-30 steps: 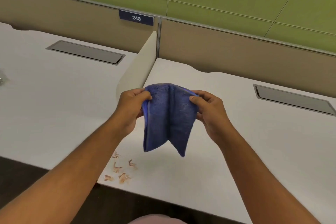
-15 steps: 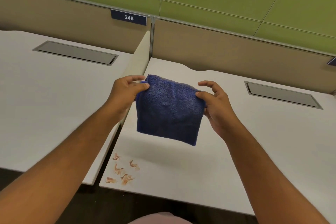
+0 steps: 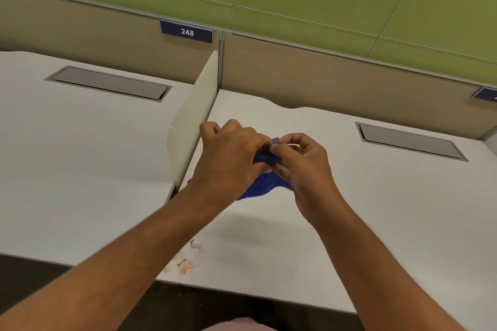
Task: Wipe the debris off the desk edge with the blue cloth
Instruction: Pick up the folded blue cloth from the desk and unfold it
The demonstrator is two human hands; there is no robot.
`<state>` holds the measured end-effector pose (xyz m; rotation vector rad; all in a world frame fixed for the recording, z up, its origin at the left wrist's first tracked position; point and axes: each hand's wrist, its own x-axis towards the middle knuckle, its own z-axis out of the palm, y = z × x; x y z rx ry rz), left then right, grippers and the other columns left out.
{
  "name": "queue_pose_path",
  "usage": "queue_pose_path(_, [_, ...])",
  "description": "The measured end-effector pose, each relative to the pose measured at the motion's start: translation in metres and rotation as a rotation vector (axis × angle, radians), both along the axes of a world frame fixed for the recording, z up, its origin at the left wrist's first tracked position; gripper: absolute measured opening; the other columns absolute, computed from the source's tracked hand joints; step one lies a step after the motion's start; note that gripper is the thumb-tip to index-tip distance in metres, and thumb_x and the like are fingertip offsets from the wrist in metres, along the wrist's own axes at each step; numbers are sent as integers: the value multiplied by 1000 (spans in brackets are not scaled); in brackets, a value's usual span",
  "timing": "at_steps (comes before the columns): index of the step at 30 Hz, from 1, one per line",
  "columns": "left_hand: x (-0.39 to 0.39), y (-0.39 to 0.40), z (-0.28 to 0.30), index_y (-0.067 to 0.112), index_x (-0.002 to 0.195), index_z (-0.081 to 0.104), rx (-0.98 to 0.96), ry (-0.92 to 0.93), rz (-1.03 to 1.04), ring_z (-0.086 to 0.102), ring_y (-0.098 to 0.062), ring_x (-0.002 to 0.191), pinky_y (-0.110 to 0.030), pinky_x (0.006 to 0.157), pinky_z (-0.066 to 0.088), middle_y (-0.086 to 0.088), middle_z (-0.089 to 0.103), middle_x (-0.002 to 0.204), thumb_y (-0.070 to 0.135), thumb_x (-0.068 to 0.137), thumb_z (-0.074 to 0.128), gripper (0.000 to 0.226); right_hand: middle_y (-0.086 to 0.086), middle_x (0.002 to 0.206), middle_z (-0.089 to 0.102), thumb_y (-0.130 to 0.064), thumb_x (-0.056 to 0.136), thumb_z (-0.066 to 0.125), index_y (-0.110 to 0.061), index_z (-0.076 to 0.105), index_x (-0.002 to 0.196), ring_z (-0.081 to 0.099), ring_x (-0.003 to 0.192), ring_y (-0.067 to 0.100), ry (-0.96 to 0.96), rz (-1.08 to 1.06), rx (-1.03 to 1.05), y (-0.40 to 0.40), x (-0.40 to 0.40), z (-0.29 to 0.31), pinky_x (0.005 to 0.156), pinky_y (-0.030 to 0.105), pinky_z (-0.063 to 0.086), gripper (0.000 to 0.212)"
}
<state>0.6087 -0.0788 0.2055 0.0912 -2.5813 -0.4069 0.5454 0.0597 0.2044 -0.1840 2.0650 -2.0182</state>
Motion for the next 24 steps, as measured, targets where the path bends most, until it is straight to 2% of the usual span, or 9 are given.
queue_pose_path(3, [1,-5,7,22,108,80,22,97,-1,67,-28,94,-51,85,37,-3,81,98,31,95,73,18,4,99,80,-6,99,64,-19,71,103,78,100,24,82,34,28,4,-1,-3,86,32,66,15])
queue_pose_path(6, [-1,-17,15,26,111,79,73,159,40,64,-25,101,-48,85,34,4,79,103,29,97,70,17,-8,108,75,-1,95,63,-28,63,111,72,102,9,394,-12,204,14,-4,-11,79,17,62,32])
queue_pose_path(8, [-4,-21,20,27,112,77,108,179,38,61,-23,106,-41,86,26,7,77,107,29,99,67,16,-12,126,63,-11,89,75,-32,57,129,60,113,5,579,-31,381,20,-7,-19,85,17,59,49])
queue_pose_path(9, [-6,-22,22,27,111,76,129,189,34,61,-22,107,-40,85,24,7,75,107,29,99,67,15,-10,136,58,-20,86,82,-33,53,138,54,120,8,604,-4,455,23,-9,-24,91,18,55,61])
queue_pose_path(11, [-9,-24,25,27,110,75,170,199,19,60,-22,108,-38,86,23,7,74,108,30,100,66,15,-7,146,54,-34,82,88,-33,47,148,48,131,15,553,81,543,26,-15,-32,104,31,49,78])
queue_pose_path(14, [-9,-27,26,27,111,75,211,200,-2,59,-22,110,-39,90,26,6,73,109,31,100,66,16,-8,126,68,-33,86,86,-27,60,136,60,118,15,518,95,571,30,-26,-40,103,40,54,57])
queue_pose_path(17, [-4,-35,23,28,112,77,240,201,42,58,-22,109,-40,91,27,6,72,108,31,99,67,17,-23,99,67,-28,91,81,-33,69,107,63,96,1,476,80,555,40,-36,-45,82,20,53,20])
queue_pose_path(19, [3,-40,17,27,112,77,270,194,90,60,-24,108,-41,91,28,5,74,107,32,98,68,17,-24,99,68,-28,92,80,-35,69,101,65,96,1,453,116,547,49,-44,-49,76,11,47,16])
queue_pose_path(24, [24,-36,-11,25,113,77,355,109,214,64,-24,104,-51,95,38,2,78,107,32,97,70,19,-21,95,75,-21,96,76,-36,71,99,69,96,-7,431,235,487,62,-58,-61,68,5,54,16])
